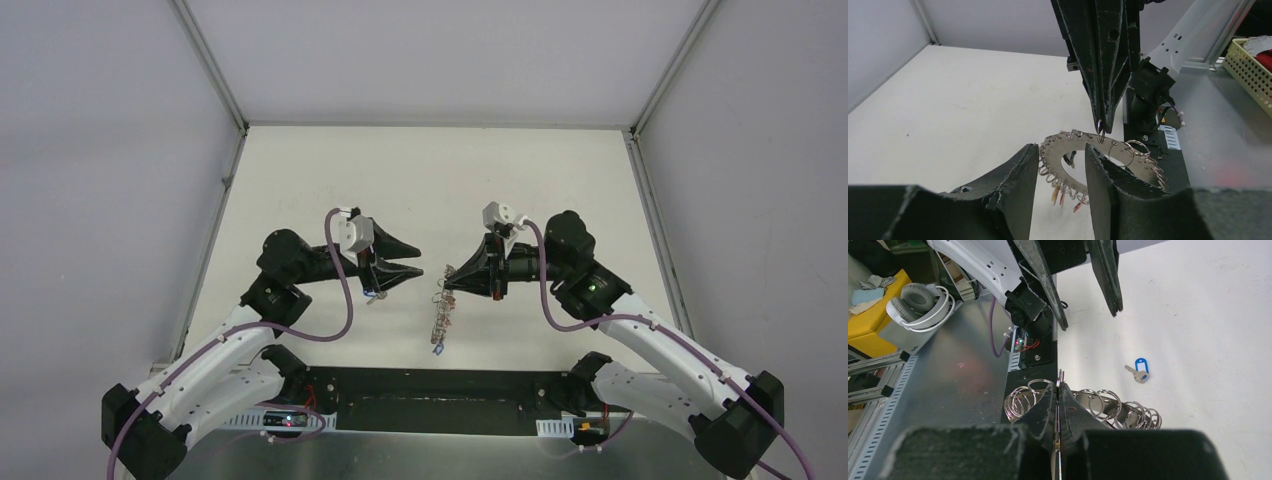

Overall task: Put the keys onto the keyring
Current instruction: Adjust the keyring.

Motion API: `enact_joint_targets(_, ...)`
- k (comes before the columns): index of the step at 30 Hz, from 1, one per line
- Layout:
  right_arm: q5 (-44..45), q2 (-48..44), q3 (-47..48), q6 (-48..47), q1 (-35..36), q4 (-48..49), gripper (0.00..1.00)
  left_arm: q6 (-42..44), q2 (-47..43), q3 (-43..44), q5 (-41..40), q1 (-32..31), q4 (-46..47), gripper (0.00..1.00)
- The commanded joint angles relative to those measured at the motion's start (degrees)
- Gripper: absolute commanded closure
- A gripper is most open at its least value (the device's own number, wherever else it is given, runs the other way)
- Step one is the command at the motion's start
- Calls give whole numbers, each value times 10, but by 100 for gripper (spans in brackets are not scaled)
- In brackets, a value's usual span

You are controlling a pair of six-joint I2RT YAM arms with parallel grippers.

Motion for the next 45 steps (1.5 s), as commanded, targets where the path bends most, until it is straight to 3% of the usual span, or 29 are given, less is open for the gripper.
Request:
enact_joint_targets(1,-29,-3,12,11,7,73,100,-21,22,9,49,-12,88,60)
enact_joint_targets(19,-21,-3,18,13,14,80,100,-66,73,26,61,-57,95,60)
enact_joint_targets(32,-15,0,17,16,16,81,100,-78,93,36,55,-69,81,86)
enact_joint_targets(36,-15,1,15,16,17,81,100,-77,91,34,55,-71,80,99)
enact_joint_targets(41,5,0,12,19,17,81,100,-76,85,32,48,-71,63,100)
enact_joint_targets(42,16,-1,11,22,16,80,98,-74,80,32,43,-71,54,100)
enact_joint_targets(45,54,-4,10,27,16,73,59,-54,58,32,19,-71,9,100)
